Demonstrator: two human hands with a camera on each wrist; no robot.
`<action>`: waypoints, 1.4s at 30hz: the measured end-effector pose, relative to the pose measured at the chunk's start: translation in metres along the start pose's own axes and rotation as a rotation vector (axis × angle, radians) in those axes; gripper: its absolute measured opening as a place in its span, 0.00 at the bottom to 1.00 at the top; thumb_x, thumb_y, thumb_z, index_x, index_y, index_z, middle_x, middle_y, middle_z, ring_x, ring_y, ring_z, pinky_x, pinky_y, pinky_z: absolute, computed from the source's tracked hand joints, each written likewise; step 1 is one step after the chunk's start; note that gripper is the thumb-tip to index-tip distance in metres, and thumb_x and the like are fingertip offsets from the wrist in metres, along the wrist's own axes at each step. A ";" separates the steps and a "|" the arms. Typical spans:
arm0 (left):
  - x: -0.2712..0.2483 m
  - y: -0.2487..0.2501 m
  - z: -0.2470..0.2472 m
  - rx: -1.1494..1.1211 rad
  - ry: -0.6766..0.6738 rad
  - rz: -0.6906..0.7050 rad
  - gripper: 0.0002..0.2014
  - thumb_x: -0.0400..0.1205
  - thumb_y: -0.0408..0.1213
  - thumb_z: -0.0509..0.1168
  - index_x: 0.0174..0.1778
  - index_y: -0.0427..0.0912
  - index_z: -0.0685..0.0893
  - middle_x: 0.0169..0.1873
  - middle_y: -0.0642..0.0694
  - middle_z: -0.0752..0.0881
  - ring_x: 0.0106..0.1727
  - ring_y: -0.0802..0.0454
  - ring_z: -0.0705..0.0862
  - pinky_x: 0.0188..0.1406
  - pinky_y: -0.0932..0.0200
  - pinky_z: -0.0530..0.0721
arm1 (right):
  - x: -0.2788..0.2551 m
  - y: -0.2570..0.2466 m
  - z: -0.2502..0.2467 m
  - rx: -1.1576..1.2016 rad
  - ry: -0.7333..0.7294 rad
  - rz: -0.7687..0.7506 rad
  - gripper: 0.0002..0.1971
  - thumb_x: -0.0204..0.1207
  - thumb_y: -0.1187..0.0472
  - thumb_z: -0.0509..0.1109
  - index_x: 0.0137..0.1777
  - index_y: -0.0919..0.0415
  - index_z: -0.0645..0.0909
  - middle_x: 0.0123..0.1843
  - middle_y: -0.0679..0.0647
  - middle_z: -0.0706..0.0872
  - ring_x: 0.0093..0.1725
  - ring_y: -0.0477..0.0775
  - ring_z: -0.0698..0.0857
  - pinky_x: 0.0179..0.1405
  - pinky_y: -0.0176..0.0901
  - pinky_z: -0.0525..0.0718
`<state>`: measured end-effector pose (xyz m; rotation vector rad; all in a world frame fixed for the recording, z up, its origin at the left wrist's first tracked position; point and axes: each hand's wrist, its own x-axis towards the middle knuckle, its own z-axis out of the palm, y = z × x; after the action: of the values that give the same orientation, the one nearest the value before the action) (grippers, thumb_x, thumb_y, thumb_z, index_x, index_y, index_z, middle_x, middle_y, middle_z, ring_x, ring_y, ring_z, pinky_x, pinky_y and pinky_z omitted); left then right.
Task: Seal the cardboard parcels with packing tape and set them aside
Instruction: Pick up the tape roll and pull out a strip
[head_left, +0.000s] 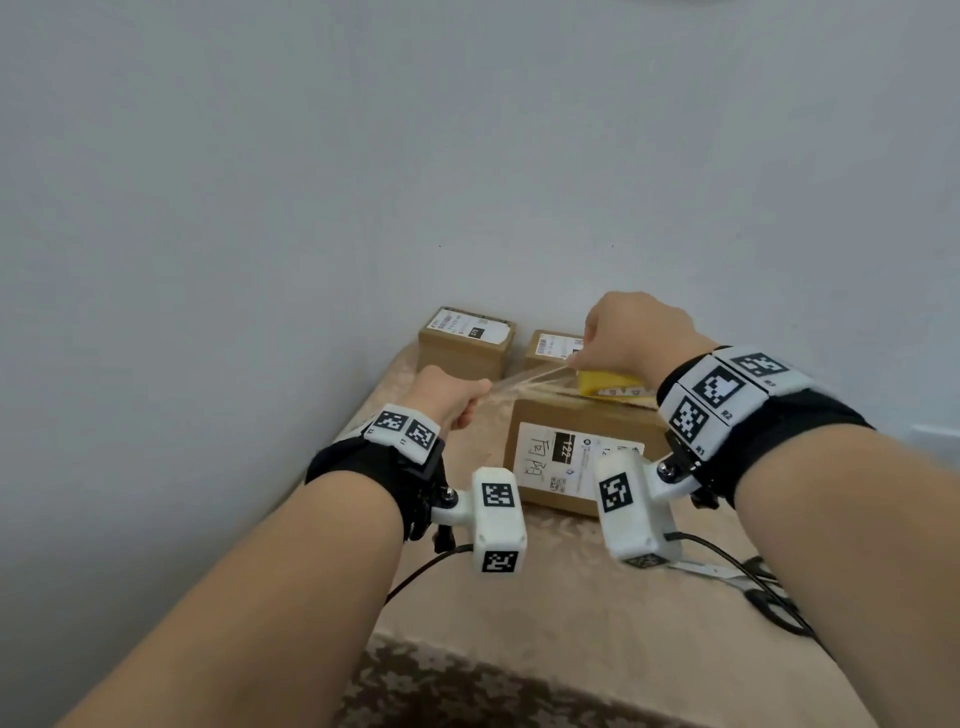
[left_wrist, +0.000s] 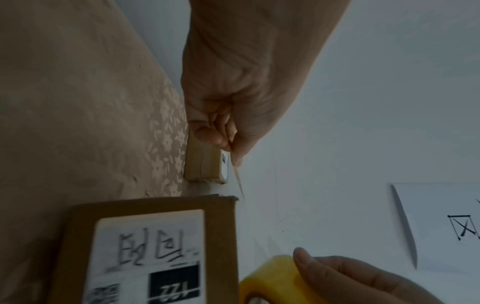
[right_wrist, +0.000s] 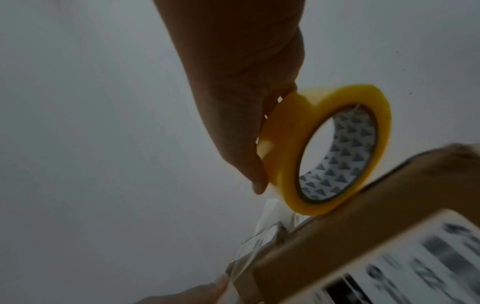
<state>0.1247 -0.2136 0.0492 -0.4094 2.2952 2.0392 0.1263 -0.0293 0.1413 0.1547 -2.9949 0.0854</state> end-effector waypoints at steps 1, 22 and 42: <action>0.001 -0.002 0.000 -0.006 0.007 -0.004 0.06 0.79 0.31 0.70 0.37 0.38 0.81 0.23 0.48 0.75 0.22 0.58 0.71 0.20 0.67 0.73 | 0.001 0.003 0.003 0.003 -0.006 -0.010 0.15 0.73 0.45 0.71 0.48 0.57 0.82 0.49 0.51 0.84 0.52 0.56 0.82 0.47 0.48 0.79; -0.010 0.012 0.000 -0.015 0.070 0.073 0.16 0.83 0.32 0.64 0.28 0.40 0.73 0.25 0.46 0.70 0.23 0.53 0.67 0.26 0.61 0.70 | -0.006 -0.017 0.000 -0.111 0.095 -0.204 0.15 0.86 0.55 0.61 0.41 0.65 0.77 0.40 0.56 0.76 0.40 0.59 0.79 0.35 0.46 0.75; 0.007 0.001 -0.007 0.050 0.033 -0.089 0.11 0.81 0.34 0.68 0.34 0.40 0.75 0.26 0.48 0.71 0.25 0.56 0.66 0.26 0.65 0.70 | 0.010 -0.002 0.000 0.045 0.208 0.048 0.32 0.73 0.30 0.64 0.28 0.60 0.67 0.28 0.52 0.73 0.26 0.51 0.72 0.25 0.40 0.67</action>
<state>0.1190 -0.2218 0.0495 -0.5357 2.2968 1.9440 0.1167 -0.0322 0.1429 0.0741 -2.7904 0.1631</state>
